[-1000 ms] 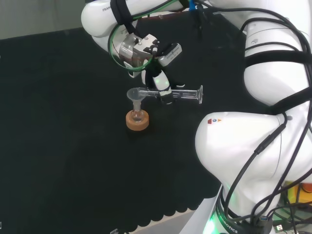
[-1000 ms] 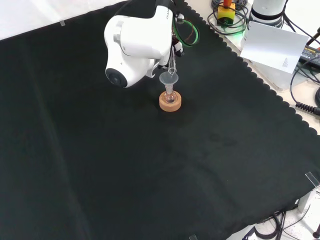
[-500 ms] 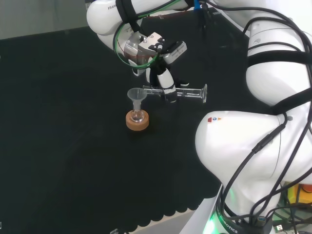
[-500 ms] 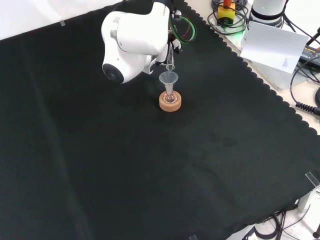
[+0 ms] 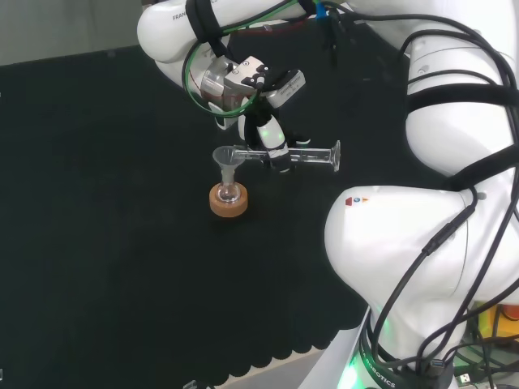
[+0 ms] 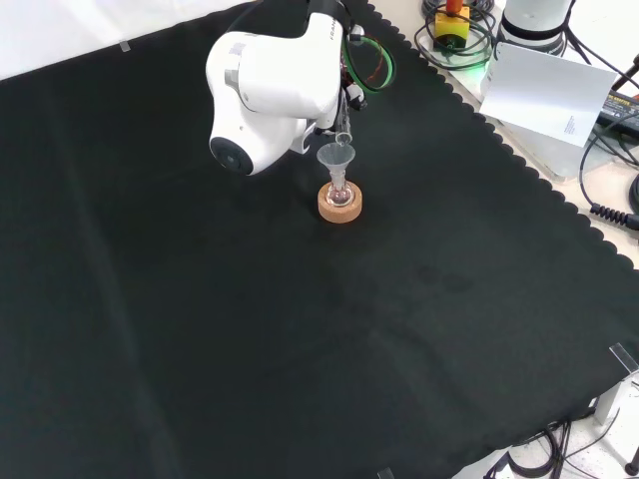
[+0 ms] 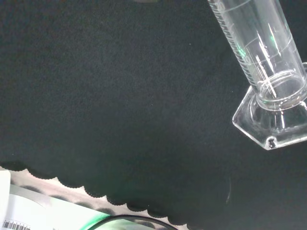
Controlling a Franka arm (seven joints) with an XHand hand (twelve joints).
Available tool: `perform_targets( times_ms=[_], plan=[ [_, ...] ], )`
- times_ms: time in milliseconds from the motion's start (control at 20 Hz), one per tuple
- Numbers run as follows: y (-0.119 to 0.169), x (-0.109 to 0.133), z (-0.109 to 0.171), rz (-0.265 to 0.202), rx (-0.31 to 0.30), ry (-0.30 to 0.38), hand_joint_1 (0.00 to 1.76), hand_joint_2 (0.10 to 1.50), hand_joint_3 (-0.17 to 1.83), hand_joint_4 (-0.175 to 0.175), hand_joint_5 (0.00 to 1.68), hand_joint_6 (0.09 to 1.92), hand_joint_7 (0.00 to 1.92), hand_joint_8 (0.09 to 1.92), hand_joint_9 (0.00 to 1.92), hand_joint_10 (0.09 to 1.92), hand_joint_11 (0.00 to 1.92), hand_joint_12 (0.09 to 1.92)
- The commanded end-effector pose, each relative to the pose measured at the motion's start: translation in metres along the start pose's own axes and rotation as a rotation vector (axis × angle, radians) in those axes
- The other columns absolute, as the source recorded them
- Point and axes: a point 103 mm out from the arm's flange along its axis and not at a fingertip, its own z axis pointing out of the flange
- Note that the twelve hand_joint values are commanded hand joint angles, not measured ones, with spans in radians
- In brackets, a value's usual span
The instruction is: Pour the water from the graduated cylinder into the round-bottom flask.
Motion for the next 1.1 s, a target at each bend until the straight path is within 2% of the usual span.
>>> perform_targets(
  times_ms=[50,1100],
  plan=[
    [-0.0001,-0.0019,0.0011,0.008,0.012,-0.006,1.14,1.12,-0.01,-0.143,0.99,1.00,1.30,0.28,1.51,0.09,1.39,0.67],
    [-0.0019,0.0001,-0.0047,0.018,0.016,-0.023,1.14,1.12,-0.01,-0.145,0.99,1.00,1.31,0.27,1.51,0.09,1.39,0.67]
  ],
)
